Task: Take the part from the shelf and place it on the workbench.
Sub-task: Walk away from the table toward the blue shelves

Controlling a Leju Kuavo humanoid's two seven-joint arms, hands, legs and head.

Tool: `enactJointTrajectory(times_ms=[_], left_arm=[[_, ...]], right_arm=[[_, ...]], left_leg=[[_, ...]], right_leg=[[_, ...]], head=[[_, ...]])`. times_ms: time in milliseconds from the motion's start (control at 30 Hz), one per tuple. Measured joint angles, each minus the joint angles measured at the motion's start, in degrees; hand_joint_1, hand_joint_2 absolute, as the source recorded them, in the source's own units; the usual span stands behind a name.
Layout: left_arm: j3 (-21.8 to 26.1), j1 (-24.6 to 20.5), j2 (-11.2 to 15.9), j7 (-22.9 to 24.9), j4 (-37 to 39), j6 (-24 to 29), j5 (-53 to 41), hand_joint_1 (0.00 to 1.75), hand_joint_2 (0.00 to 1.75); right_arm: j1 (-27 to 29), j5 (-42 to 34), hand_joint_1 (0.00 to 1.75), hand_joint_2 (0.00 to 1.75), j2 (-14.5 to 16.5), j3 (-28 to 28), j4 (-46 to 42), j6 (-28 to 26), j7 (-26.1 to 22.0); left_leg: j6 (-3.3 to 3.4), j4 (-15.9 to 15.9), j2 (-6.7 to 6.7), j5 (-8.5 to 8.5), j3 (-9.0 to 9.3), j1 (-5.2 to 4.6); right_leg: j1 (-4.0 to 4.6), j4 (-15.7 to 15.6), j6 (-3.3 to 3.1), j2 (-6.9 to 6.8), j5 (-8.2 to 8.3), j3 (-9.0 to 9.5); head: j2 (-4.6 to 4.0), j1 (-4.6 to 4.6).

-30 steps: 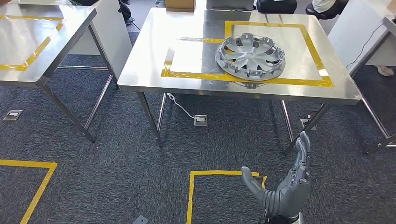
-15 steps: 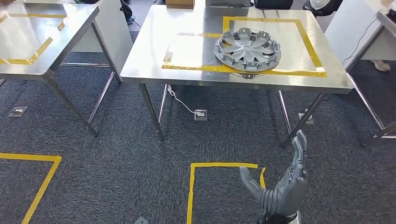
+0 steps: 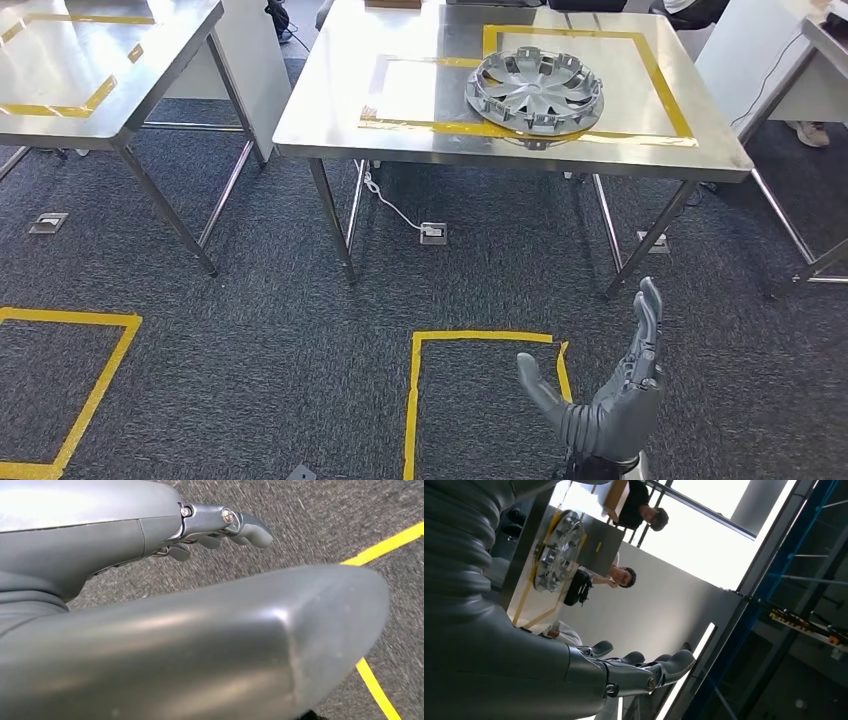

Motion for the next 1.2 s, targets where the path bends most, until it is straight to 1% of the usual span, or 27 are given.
enactJointTrajectory(times_ms=[33, 67, 100, 133, 167, 233, 267, 300, 333, 367, 400, 433, 467, 500, 567, 600, 700, 733, 800, 833, 867, 900, 933, 967, 1000, 1033, 1200], left_arm=[[0.01, 0.01, -0.05, -0.01, 0.01, 0.01, 0.03, 0.00, 0.00], [0.01, 0.03, -0.07, -0.01, 0.02, 0.01, 0.07, 0.00, 0.00], [0.02, 0.07, -0.08, -0.01, 0.03, 0.01, 0.07, 0.00, 0.00], [0.02, 0.12, -0.08, -0.01, 0.04, 0.01, 0.08, 0.00, 0.00], [0.02, 0.16, -0.05, 0.01, 0.05, 0.01, 0.08, 0.00, 0.00], [0.02, 0.18, -0.05, 0.03, 0.07, 0.01, 0.08, 0.00, 0.00], [0.02, 0.19, -0.05, 0.03, 0.08, 0.01, 0.08, 0.00, 0.00], [0.02, 0.20, -0.05, 0.04, 0.09, 0.01, 0.08, 0.00, 0.00], [0.02, 0.21, -0.05, 0.05, 0.10, 0.01, 0.08, 0.00, 0.00], [0.02, 0.20, -0.05, 0.06, 0.11, 0.01, 0.08, 0.00, 0.00], [0.02, 0.17, -0.05, 0.07, 0.09, 0.01, 0.07, 0.00, 0.00], [0.02, 0.12, -0.06, 0.06, 0.07, 0.01, 0.04, 0.00, 0.00], [0.02, 0.09, -0.09, 0.02, 0.05, 0.01, -0.02, 0.00, 0.00], [0.02, 0.07, -0.12, -0.03, 0.03, -0.02, -0.07, 0.00, 0.00], [0.02, 0.11, -0.17, -0.18, 0.03, -0.13, -0.17, 0.00, 0.00], [0.02, 0.12, -0.19, -0.25, 0.03, -0.20, -0.21, 0.00, 0.00], [0.02, 0.15, -0.29, -0.38, 0.02, -0.36, -0.28, 0.00, 0.00], [0.02, 0.15, -0.34, -0.39, 0.02, -0.39, -0.30, 0.00, 0.00], [0.02, 0.15, -0.40, -0.40, 0.02, -0.43, -0.31, 0.00, 0.00], [0.02, 0.15, -0.40, -0.40, 0.01, -0.43, -0.32, 0.00, 0.00], [0.02, 0.14, -0.40, -0.41, 0.01, -0.43, -0.34, 0.00, 0.00], [0.02, 0.14, -0.39, -0.42, 0.01, -0.43, -0.38, 0.00, 0.00], [0.02, 0.13, -0.39, -0.43, 0.01, -0.43, -0.42, 0.00, 0.00], [0.02, 0.13, -0.38, -0.44, 0.01, -0.43, -0.46, 0.00, 0.00], [0.02, 0.13, -0.38, -0.45, 0.01, -0.43, -0.48, 0.00, 0.00], [0.02, 0.13, -0.38, -0.47, 0.01, -0.43, -0.48, 0.00, 0.00], [0.02, 0.11, -0.38, -0.58, 0.01, -0.43, -1.02, 0.00, 0.00]], right_arm=[[-0.10, -0.02, 0.00, 1.31, 0.01, 0.02, 0.03, 0.00, 0.00], [-0.17, -0.03, 0.00, 0.87, 0.01, 0.03, 0.07, 0.00, 0.00], [-0.28, -0.04, 0.00, 0.44, 0.01, 0.05, 0.12, 0.01, 0.00], [-0.36, -0.06, 0.00, 0.00, 0.02, 0.08, 0.17, 0.02, 0.01], [-0.42, -0.08, 0.00, 0.00, 0.03, 0.11, 0.21, 0.02, 0.01], [-0.44, -0.10, 0.00, 0.00, 0.06, 0.15, 0.28, 0.06, 0.02], [-0.41, -0.09, 0.00, 0.00, 0.06, 0.16, 0.33, 0.08, 0.02], [-0.37, -0.08, 0.00, 0.00, 0.05, 0.15, 0.39, 0.10, 0.02], [-0.34, -0.07, 0.00, 0.00, 0.05, 0.15, 0.44, 0.11, 0.02], [-0.32, -0.06, 0.00, 0.00, 0.05, 0.15, 0.47, 0.11, 0.02], [-0.31, -0.05, 0.00, 0.00, 0.05, 0.15, 0.48, 0.11, 0.02], [-0.28, -0.05, 0.00, 0.00, 0.06, 0.15, 0.48, 0.11, 0.02], [-0.26, -0.04, 0.00, 0.00, 0.05, 0.15, 0.47, 0.11, 0.02], [-0.23, -0.02, 0.00, 0.00, 0.05, 0.15, 0.46, 0.11, -0.01], [-0.16, 0.01, 0.00, 0.00, 0.04, 0.15, 0.46, 0.11, -0.02], [-0.11, 0.01, 0.00, 0.00, 0.04, 0.15, 0.46, 0.11, -0.02], [0.08, -0.02, 0.00, 0.00, 0.03, 0.15, 0.46, 0.11, 0.01], [0.14, -0.03, 0.00, 0.00, 0.03, 0.15, 0.46, 0.11, 0.02], [0.30, -0.03, 0.00, 0.00, 0.03, 0.15, 0.46, 0.11, 0.02], [0.38, -0.03, 0.00, 0.00, 0.03, 0.15, 0.46, 0.11, 0.02], [0.45, -0.03, 0.00, 0.00, 0.03, 0.15, 0.46, 0.11, 0.02], [0.49, -0.01, 0.00, 0.00, 0.03, 0.15, 0.46, 0.11, 0.02], [0.52, 0.01, 0.00, 0.00, 0.03, 0.15, 0.46, 0.10, 0.02], [0.56, 0.02, 0.00, 0.00, 0.03, 0.15, 0.46, 0.10, 0.02], [0.59, 0.04, 0.00, 0.00, 0.03, 0.15, 0.46, 0.09, 0.02], [0.62, 0.03, 0.00, 0.00, 0.03, 0.15, 0.46, 0.09, 0.02], [0.68, -2.24, 0.00, 0.00, 0.03, 0.15, 0.53, 0.09, 0.02]], left_leg=[[-0.41, -0.19, -0.01, 0.49, -0.01, 0.05], [-0.78, -0.34, -0.04, 0.87, -0.07, 0.12], [-1.12, -0.16, -0.12, 0.61, -0.31, 0.14], [-1.39, 0.79, -0.20, -0.64, -0.77, 0.13], [-1.63, 2.97, -0.28, -2.94, -1.54, 0.16], [-2.06, 10.04, -0.31, -8.48, -3.38, 0.23], [-2.25, 13.40, -0.30, -9.97, -3.92, 0.27], [-2.37, 15.32, -0.30, -10.01, -3.77, 0.29], [-2.44, 15.29, -0.29, -8.84, -2.66, 0.33], [-2.44, 13.15, -0.29, -7.20, -0.53, 0.38], [-2.39, 9.36, -0.31, -6.23, 2.42, 0.44], [-2.20, 5.01, -0.37, -6.14, 5.44, 0.39], [-1.91, 1.59, -0.45, -6.55, 7.59, 0.32], [-1.53, -0.53, -0.53, -7.26, 8.78, 0.21], [-0.76, -1.23, -0.54, -7.38, 8.68, 0.00], [-0.52, -1.28, -0.48, -7.26, 8.52, -0.03], [0.07, -1.41, -0.32, -6.53, 8.04, -0.01], [0.29, -1.39, -0.28, -6.28, 7.91, -0.04], [0.55, -1.33, -0.23, -5.94, 7.72, -0.16], [0.63, -1.25, -0.23, -5.86, 7.66, -0.26], [0.69, -1.17, -0.24, -5.81, 7.57, -0.37], [0.73, -1.06, -0.24, -5.78, 7.45, -0.45], [0.76, -0.94, -0.24, -5.77, 7.30, -0.50], [0.78, -0.84, -0.23, -5.76, 7.14, -0.51], [0.78, -0.77, -0.21, -5.75, 6.99, -0.52], [0.78, -0.73, -0.20, -5.75, 6.87, -0.51], [0.66, -0.69, -0.19, -5.67, 6.46, -0.50]], right_leg=[[0.18, -0.47, -0.32, 0.02, 0.16, 0.08], [0.09, -0.60, -0.73, -0.03, 0.68, -0.26], [-0.05, -0.82, -1.15, -0.11, 1.26, -0.67], [-0.25, -1.06, -1.56, -0.20, 1.93, -1.17], [-0.45, -1.25, -1.85, -0.29, 2.62, -1.84], [-0.43, -1.20, -2.09, -0.41, 3.80, -3.34], [-0.43, -1.12, -2.06, -0.48, 4.39, -4.15], [-0.43, -1.01, -1.98, -0.55, 4.94, -4.94], [-0.44, -0.84, -1.85, -0.60, 5.46, -5.75], [-0.48, -0.60, -1.68, -0.62, 5.93, -6.47], [-0.51, -0.27, -1.43, -0.63, 6.33, -7.11], [-0.47, 0.11, -1.15, -0.61, 6.66, -7.66], [-0.42, 0.40, -0.84, -0.61, 6.96, -7.96], [-0.34, 0.59, -0.50, -0.61, 7.22, -8.15], [-0.35, 0.44, 0.01, -0.61, 7.50, -8.25], [-0.38, 0.37, -0.14, -0.61, 7.06, -8.34], [-0.31, 0.27, -1.03, -0.56, 5.11, -8.56], [-0.29, 0.18, -1.17, -0.53, 5.02, -8.59], [-0.29, -0.11, -1.90, -0.44, 6.04, -8.65], [-0.31, -0.33, -2.31, -0.38, 7.49, -8.69], [-0.38, -0.56, -2.25, -0.31, 8.60, -8.71], [-0.48, -0.76, -1.65, -0.27, 9.69, -8.73], [-0.59, -0.90, -0.72, -0.24, 10.27, -8.78], [-0.68, -0.95, 0.20, -0.22, 10.19, -8.84], [-0.73, -0.96, 0.75, -0.22, 10.37, -8.95], [-0.73, -0.96, 0.93, -0.21, 10.37, -9.07], [-0.67, -0.91, 0.98, -0.21, 10.46, -9.54]], head=[[0.00, 0.04], [0.00, 0.14], [0.00, 0.17], [0.00, 0.09], [0.00, -0.05], [0.00, -0.41], [0.00, -0.52], [0.00, -0.55], [0.00, -0.57], [0.00, -0.58], [0.00, -0.62], [0.00, -0.68], [0.00, -0.69], [0.00, -0.73], [0.00, -0.68], [0.00, -0.66], [0.00, -0.50], [0.00, -0.46], [0.00, -0.38], [0.00, -0.35], [0.00, -0.34], [0.00, -0.32], [0.00, -0.32], [0.00, -0.30], [0.00, -0.30], [0.00, -0.30], [0.00, -0.30]])
